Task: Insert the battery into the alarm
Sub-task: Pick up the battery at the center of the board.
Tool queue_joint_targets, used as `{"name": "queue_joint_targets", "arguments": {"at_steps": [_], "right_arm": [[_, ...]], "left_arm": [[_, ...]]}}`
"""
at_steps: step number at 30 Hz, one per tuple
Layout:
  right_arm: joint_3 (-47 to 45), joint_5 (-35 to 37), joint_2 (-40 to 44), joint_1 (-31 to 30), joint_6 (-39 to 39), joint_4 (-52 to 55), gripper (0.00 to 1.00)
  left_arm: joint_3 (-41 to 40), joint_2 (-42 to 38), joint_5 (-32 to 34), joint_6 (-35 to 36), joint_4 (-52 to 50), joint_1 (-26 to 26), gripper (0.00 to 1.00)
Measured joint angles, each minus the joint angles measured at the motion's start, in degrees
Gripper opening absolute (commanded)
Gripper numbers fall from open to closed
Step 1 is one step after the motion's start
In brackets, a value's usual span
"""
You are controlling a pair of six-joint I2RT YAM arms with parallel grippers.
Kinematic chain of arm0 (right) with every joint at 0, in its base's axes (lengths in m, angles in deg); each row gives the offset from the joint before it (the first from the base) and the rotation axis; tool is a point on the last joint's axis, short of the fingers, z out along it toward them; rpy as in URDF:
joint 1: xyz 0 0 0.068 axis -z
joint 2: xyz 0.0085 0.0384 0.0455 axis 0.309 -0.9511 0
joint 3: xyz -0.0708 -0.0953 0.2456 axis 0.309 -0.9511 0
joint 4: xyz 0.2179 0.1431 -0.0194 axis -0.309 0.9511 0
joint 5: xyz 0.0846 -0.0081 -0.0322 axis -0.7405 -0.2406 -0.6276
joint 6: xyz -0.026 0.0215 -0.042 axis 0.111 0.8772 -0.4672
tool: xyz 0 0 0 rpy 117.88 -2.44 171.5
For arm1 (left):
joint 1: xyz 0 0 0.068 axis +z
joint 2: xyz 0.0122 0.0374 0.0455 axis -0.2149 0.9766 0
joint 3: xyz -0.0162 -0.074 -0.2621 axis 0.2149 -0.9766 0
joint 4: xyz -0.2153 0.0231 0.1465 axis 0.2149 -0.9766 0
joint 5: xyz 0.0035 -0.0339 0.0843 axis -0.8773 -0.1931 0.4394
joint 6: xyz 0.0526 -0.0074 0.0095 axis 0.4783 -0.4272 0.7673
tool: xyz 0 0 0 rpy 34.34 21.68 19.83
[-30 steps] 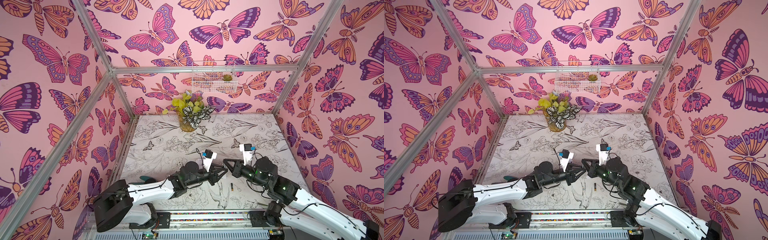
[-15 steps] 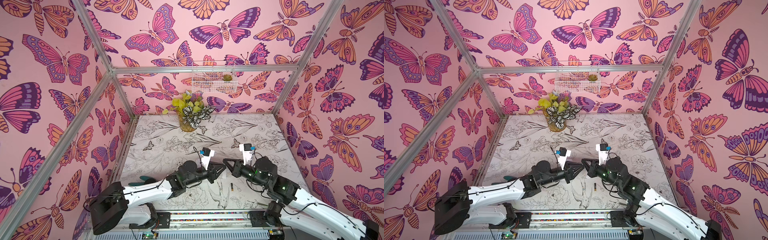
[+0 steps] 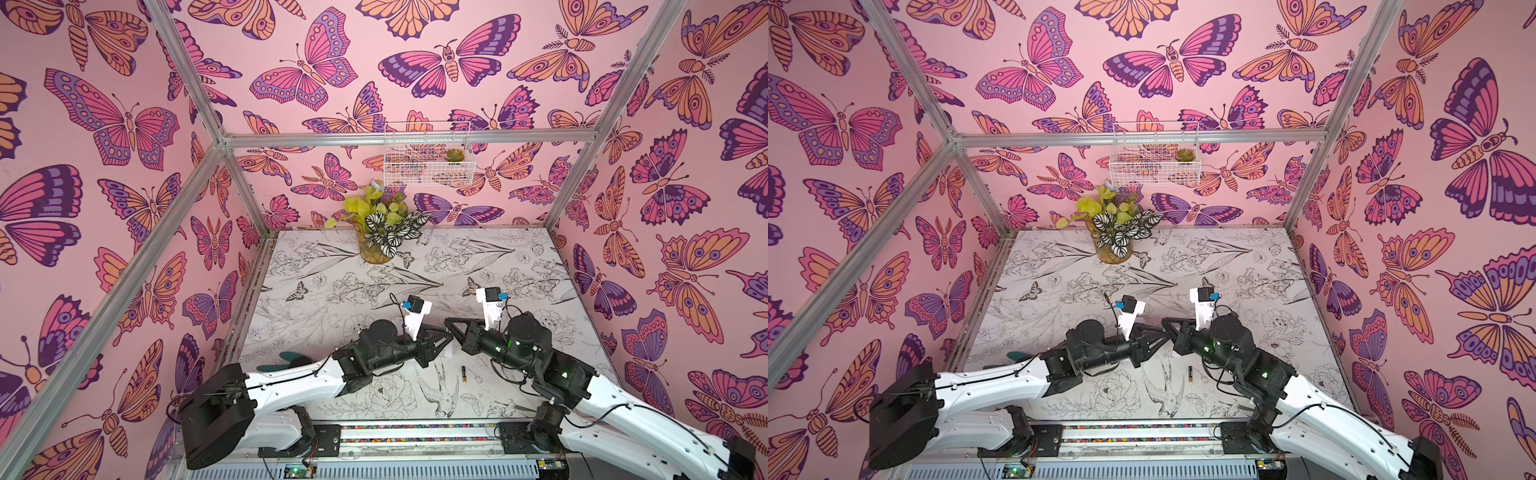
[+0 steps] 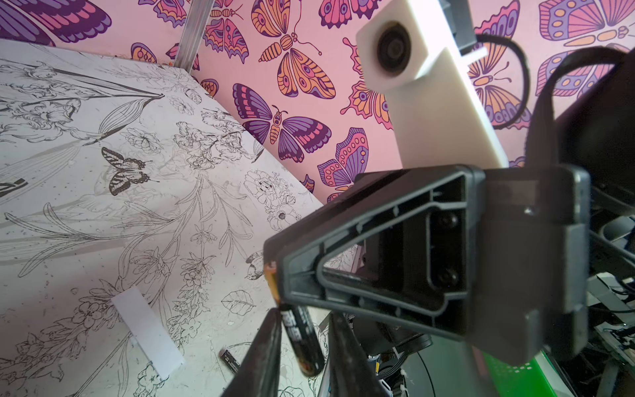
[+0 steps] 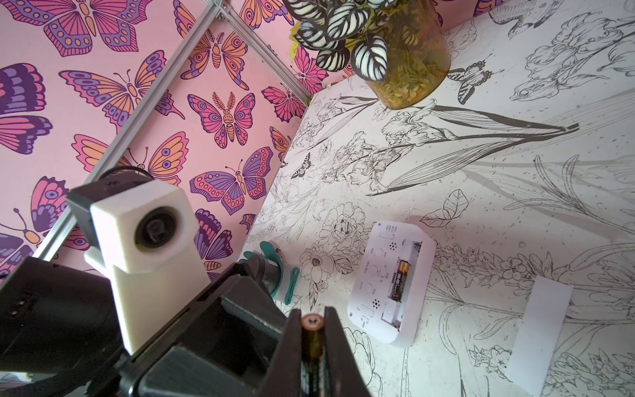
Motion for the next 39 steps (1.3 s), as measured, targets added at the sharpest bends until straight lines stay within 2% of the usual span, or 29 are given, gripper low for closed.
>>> {"name": "queue_joint_targets", "arguments": {"at_steps": [5, 9, 10, 11, 14, 18, 22, 25, 29, 33, 36, 39], "right_arm": [[0.00, 0.00, -0.04, 0.00, 0.00, -0.09, 0.06], [0.00, 0.26, 0.07, 0.04, -0.48, 0.09, 0.08], [0.00, 0.28, 0.07, 0.04, -0.57, 0.24, 0.09], [0.00, 0.26, 0.11, 0.04, -0.72, 0.44, 0.14], [0.09, 0.26, 0.31, 0.02, -1.05, 1.68, 0.37], [2.84, 2.01, 0.61, 0.09, -3.08, 8.98, 0.59], [7.91, 0.57, 0.22, 3.19, -5.40, 16.48, 0.69], [11.50, -5.90, -1.88, 9.62, -5.99, 19.65, 0.70], [14.19, -16.96, -6.23, 17.09, -6.05, 21.57, 0.68], [15.32, -25.42, -9.81, 17.99, -7.34, 22.97, 0.55], [15.54, -29.11, -11.23, 17.46, -8.55, 23.76, 0.52], [15.67, -29.81, -11.52, 15.47, -10.19, 25.16, 0.52]], "left_arm": [[0.20, 0.02, -0.04, 0.07, -0.37, 0.00, 0.18], [0.24, 0.00, 0.61, 0.83, -1.81, 0.48, 0.01], [0.31, 0.00, 0.70, 1.29, -2.19, 0.48, 0.00], [0.57, -0.02, 0.83, 2.29, -2.97, 0.48, 0.00], [2.03, -0.59, 1.95, 8.55, -7.41, 0.37, 0.00], [4.35, -2.99, 7.67, 23.52, -14.64, 0.11, 0.00], [6.64, -4.15, 13.75, 44.06, -19.21, 0.35, 0.00], [8.37, -4.13, 14.36, 60.72, -22.75, 1.01, 0.00], [8.63, -4.07, 14.08, 78.23, -25.05, 1.81, 0.00], [8.28, -4.07, 13.42, 93.64, -24.17, 2.23, 0.00], [5.86, -4.07, 12.11, 103.43, -19.08, 2.40, 0.00], [3.96, -4.35, 10.23, 111.32, -16.15, 2.62, 0.00]]}}
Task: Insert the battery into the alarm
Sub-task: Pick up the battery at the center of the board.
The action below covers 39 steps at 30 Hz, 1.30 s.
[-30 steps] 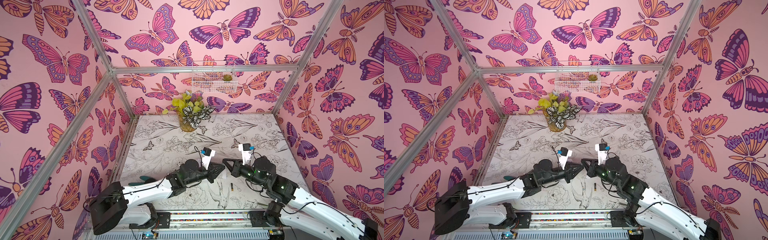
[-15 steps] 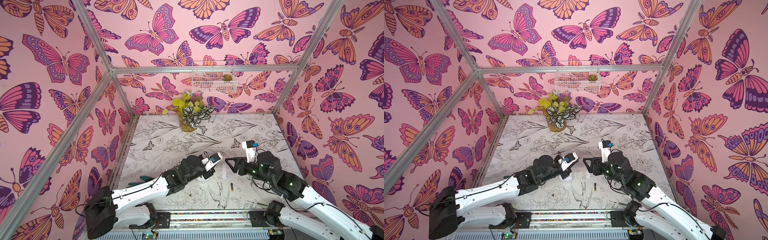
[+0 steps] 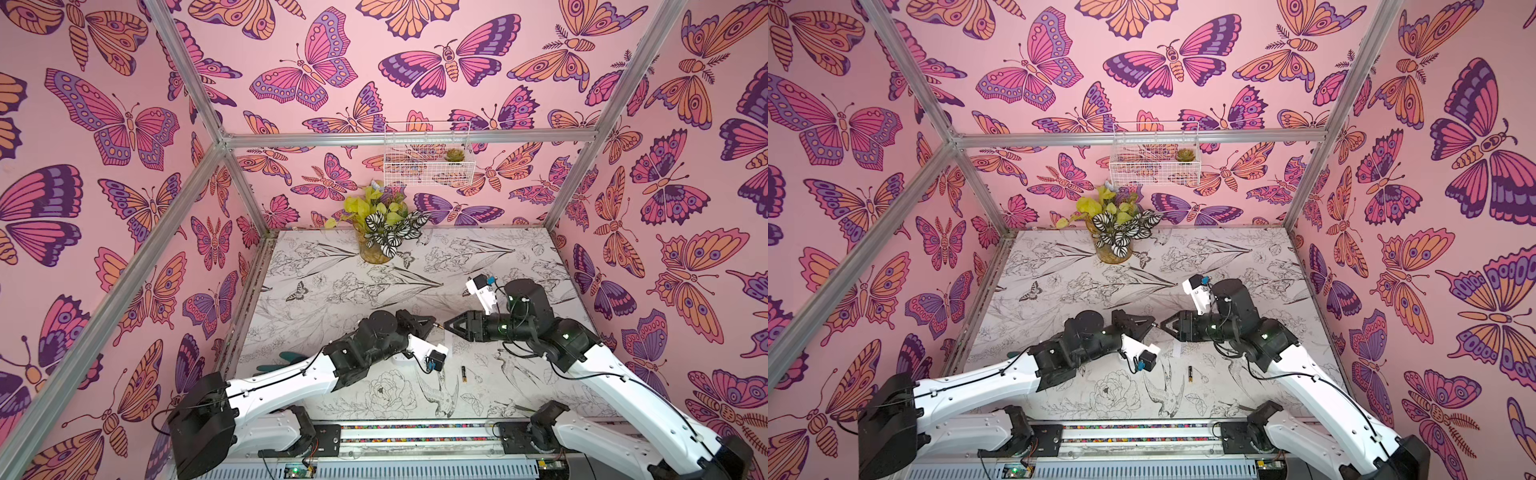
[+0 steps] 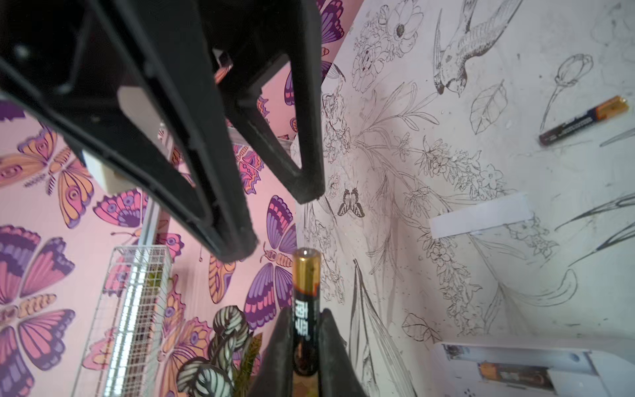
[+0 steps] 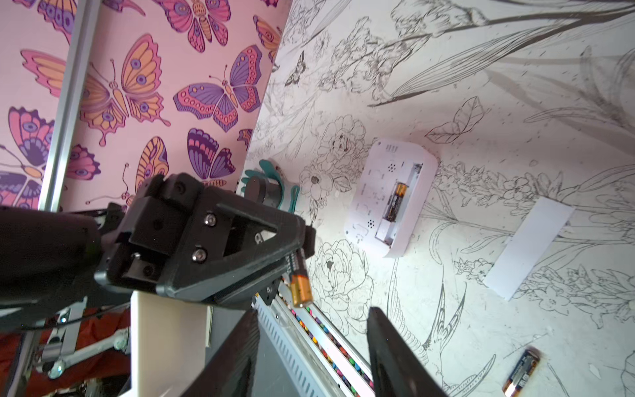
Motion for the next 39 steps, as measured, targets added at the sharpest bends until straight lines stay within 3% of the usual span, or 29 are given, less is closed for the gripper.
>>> {"name": "queue_joint_targets", "arguments": {"at_steps": [6, 11, 19, 23, 25, 35, 39], "right_arm": [[1.90, 2.16, 0.11, -3.82, -4.04, 2.08, 0.48], [3.32, 5.03, -1.27, -6.73, -6.73, 3.45, 0.40], [5.51, 6.95, -4.39, -10.29, -8.20, 3.52, 0.18], [5.57, 7.76, -4.39, -10.69, -8.59, 3.56, 0.29], [5.57, 8.46, -4.39, -10.67, -8.66, 3.80, 0.30], [5.66, 8.90, -3.98, -10.71, -8.66, 3.91, 0.23], [6.01, 8.63, -4.44, -10.95, -8.57, 3.87, 0.16]], "left_arm": [[-3.30, -2.75, -3.02, 13.79, 4.17, 0.07, 0.00], [-4.37, -4.79, -4.35, 18.53, 6.03, 0.07, 0.00], [-4.44, -5.95, -4.96, 20.46, 6.12, 0.07, 0.00], [-4.46, -5.92, -5.09, 20.74, 5.84, 0.13, 0.00], [-4.46, -5.92, -5.16, 20.74, 5.84, 0.13, 0.00], [-4.46, -5.95, -5.11, 20.76, 5.49, 0.13, 0.00], [-4.46, -5.95, -5.09, 20.76, 5.33, 0.17, 0.00]]}}
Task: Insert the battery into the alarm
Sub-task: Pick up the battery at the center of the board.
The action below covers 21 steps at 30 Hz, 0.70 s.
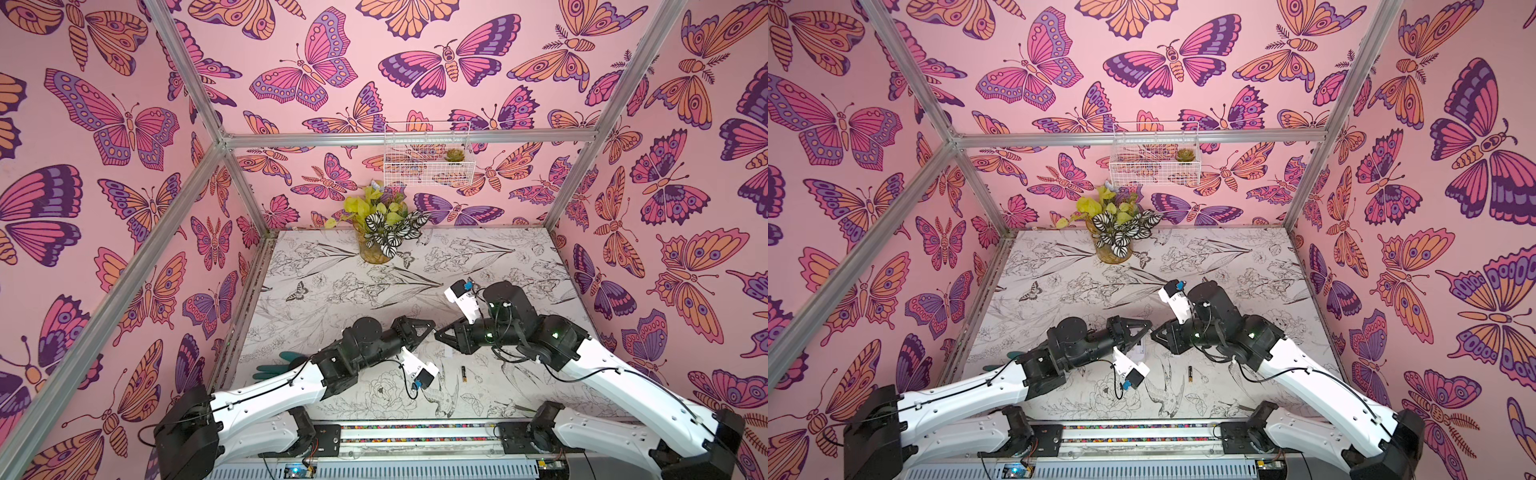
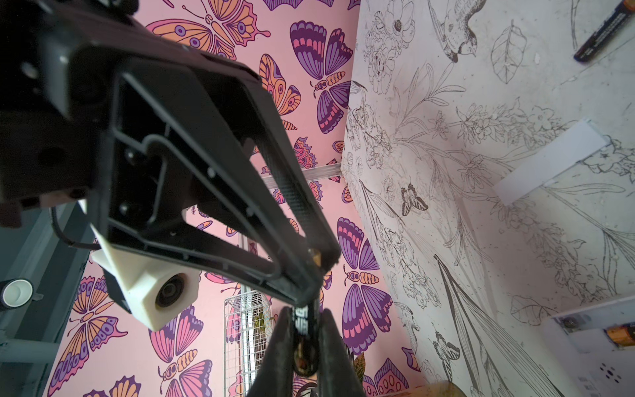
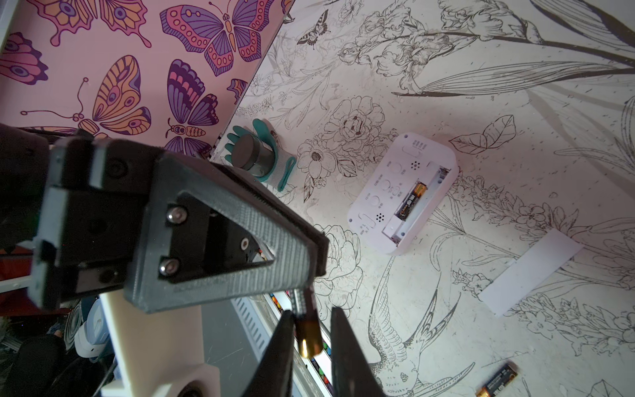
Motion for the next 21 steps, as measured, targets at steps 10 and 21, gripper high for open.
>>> {"name": "queue_joint_targets", "arguments": {"at_steps": [10, 21], "right_arm": [[0.39, 0.57, -0.37, -0.59, -0.24, 0.00, 0.00], [-5.53, 12.87, 0.37, -0.57, 4.79, 0.26, 0.00]], "left_arm": [[-0.50, 0.70, 0.17, -2.84, 1.68, 0.22, 0.25], [-11.80, 4.24, 17.25, -55.41, 27.15, -0.50, 0.84]]}}
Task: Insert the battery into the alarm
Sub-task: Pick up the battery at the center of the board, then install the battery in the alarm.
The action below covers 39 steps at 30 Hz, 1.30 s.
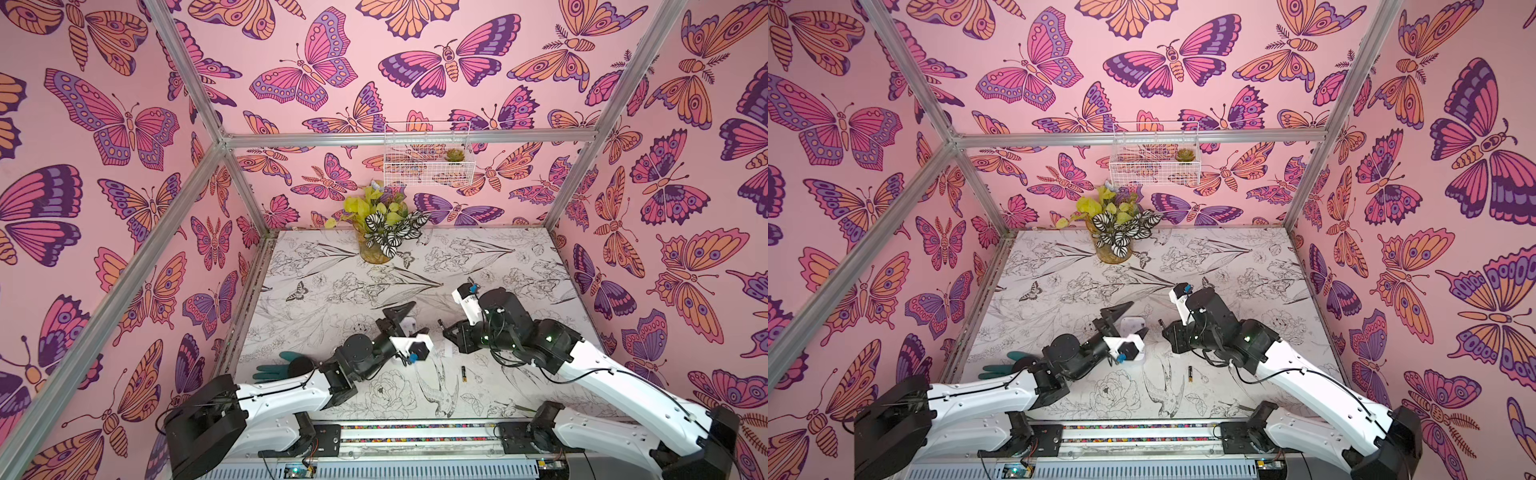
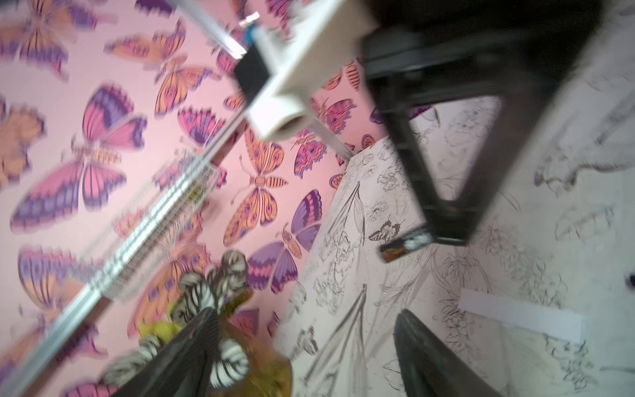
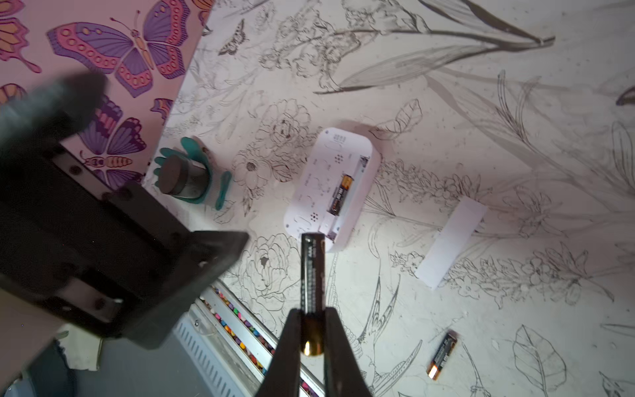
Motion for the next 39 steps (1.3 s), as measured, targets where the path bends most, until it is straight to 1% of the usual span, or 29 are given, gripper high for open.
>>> {"name": "queue_joint_targets", "arguments": {"at_steps": [2, 3, 5, 8, 10, 11, 14, 16, 20, 26, 33, 39], "right_arm": [[-2.84, 0.98, -0.04, -0.02, 1.66, -0.33, 0.00], [-3.85, 1.36, -0.07, 0.00, 2.43, -0.42, 0.00], [-5.90, 1.95, -0.26, 0.00, 4.09, -0.61, 0.00], [-8.09, 2.19, -1.01, -0.02, 6.64, -2.25, 0.00], [-9.29, 2.27, -1.84, -0.11, 8.33, -3.65, 0.00], [-9.77, 2.43, -2.54, -0.26, 9.09, -4.42, 0.00], [-10.27, 2.58, -4.57, -0.81, 11.10, -6.45, 0.00], [-10.27, 2.84, -5.81, -1.18, 11.98, -7.87, 0.00], [-10.27, 3.45, -8.24, -1.84, 13.49, -10.43, 0.00], [-10.03, 3.93, -12.22, -2.69, 14.91, -12.83, 0.00], [-8.04, 4.02, -16.24, -3.06, 15.13, -14.43, 0.00], [-6.08, 4.92, -17.90, -3.08, 14.84, -14.40, 0.00]], "left_arm": [[0.55, -2.23, 4.37, -13.97, -4.96, 0.92, 0.85], [1.31, -3.34, 5.38, -19.67, -8.72, 1.57, 0.85], [4.42, -5.07, 6.84, -31.87, -18.82, 3.61, 0.85], [8.04, -6.08, 7.45, -46.49, -31.17, 6.34, 0.87], [8.59, -6.23, 5.70, -54.53, -37.51, 8.50, 0.87], [8.59, -6.08, 3.76, -58.86, -40.85, 10.38, 0.87], [8.59, -4.35, -2.69, -68.96, -47.82, 15.93, 0.87], [8.57, -2.78, -6.25, -74.01, -49.92, 17.86, 0.86], [8.57, 1.46, -13.03, -80.98, -51.32, 18.40, 0.85], [8.02, 6.16, -19.39, -88.19, -49.27, 18.40, 0.80], [6.88, 10.82, -23.69, -93.59, -45.59, 17.57, 0.76], [6.91, 11.54, -24.61, -96.26, -41.86, 13.35, 0.75]]}}
